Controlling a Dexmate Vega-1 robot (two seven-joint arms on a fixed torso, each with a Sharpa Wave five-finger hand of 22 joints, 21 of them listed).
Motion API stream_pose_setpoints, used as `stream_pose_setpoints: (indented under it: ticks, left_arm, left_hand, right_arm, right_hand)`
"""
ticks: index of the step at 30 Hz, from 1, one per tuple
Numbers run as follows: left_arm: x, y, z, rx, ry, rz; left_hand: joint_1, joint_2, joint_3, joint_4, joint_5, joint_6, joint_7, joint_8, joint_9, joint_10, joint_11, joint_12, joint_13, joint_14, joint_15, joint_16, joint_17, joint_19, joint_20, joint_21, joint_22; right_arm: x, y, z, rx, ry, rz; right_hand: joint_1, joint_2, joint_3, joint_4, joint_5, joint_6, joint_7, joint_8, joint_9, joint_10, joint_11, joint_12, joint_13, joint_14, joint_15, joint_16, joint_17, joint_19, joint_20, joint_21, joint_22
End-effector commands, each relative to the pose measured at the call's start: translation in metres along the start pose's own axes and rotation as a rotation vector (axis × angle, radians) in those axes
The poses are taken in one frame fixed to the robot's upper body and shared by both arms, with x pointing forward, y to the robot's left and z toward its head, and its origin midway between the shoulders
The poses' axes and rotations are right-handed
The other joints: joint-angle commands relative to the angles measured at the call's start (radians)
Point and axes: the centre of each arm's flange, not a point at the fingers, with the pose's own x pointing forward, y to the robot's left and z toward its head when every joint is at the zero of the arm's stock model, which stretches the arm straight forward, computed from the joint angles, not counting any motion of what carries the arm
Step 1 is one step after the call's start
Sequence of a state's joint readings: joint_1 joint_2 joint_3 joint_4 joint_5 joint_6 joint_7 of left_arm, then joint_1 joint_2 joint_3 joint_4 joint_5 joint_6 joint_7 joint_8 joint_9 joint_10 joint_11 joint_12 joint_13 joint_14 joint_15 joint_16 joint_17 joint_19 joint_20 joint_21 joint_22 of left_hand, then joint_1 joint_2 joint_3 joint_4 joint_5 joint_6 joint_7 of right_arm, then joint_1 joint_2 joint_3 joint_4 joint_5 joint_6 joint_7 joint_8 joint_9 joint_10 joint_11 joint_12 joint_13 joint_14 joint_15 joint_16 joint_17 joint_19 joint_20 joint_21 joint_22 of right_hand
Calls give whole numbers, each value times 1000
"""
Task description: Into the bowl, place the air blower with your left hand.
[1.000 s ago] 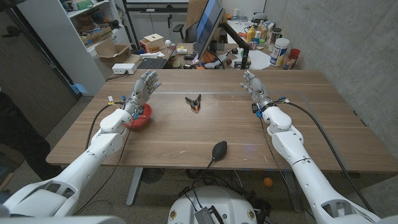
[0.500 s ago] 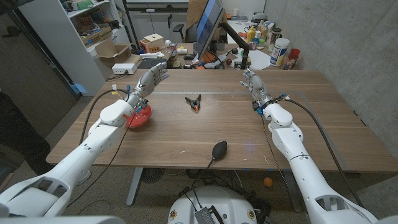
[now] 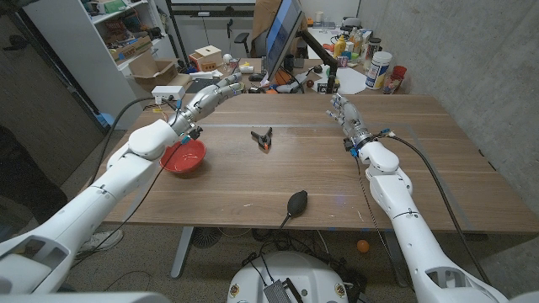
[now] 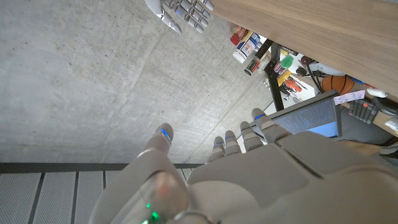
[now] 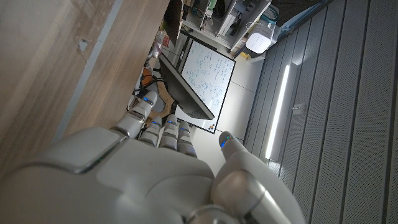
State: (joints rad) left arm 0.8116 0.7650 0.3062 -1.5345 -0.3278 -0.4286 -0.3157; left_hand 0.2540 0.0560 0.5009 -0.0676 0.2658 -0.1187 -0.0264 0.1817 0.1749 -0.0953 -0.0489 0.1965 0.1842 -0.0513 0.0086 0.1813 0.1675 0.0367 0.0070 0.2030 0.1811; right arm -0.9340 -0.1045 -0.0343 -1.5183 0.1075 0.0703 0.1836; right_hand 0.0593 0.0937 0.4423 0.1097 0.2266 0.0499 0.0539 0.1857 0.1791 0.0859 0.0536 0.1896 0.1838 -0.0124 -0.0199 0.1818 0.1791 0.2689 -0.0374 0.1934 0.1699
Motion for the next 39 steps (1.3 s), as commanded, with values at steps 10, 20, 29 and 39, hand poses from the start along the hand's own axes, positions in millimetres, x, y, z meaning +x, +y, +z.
stream_pose_setpoints:
  ticks: [10, 20, 29, 39]
  left_arm:
    - [16, -7, 76, 289, -57, -169]
    - [37, -13, 108, 411, -76, -248]
    - [53, -31, 137, 531, -109, -352]
    - [63, -63, 174, 715, -167, -468]
  left_hand:
    - [83, 15, 7, -57, -9, 0, -112, 5, 2, 16, -55, 12, 4, -7, -38, -1, 3, 3, 13, 4, 4]
    - [126, 5, 9, -89, -15, -13, -122, 5, 3, 16, -62, 11, 4, 6, -40, 2, 2, 16, 4, 7, 1]
    - [166, -23, 3, -110, -21, -13, -119, 9, 3, 12, -62, 9, 5, 8, -39, 0, 3, 24, 4, 6, 0]
    - [209, -68, -13, -116, -21, -33, -107, 6, 4, 6, -56, 7, 5, 0, -35, -3, 3, 28, 2, 4, -1]
  right_arm:
    - [-10, -2, 0, 7, -12, -10]
    - [-17, -5, 4, 4, -30, -14]
    - [-26, -14, 10, -3, -46, -33]
    - [-34, -26, 5, 8, -48, -59]
  right_hand:
    - [-9, 3, -6, 4, 3, 7, 4, 8, 5, 8, 1, 8, 5, 7, -5, 9, 6, 7, -19, 9, 5]
    - [-10, 4, -6, 5, 3, 9, 4, 8, 5, 7, 2, 8, 5, 8, -4, 8, 5, 6, -19, 8, 5]
    - [-11, 5, -6, 6, 4, 10, 3, 8, 5, 9, 3, 8, 5, 8, -4, 8, 5, 7, -20, 8, 5]
    - [-11, 6, -6, 6, 4, 12, 3, 8, 5, 10, 2, 8, 5, 9, -5, 7, 4, 7, -20, 8, 5]
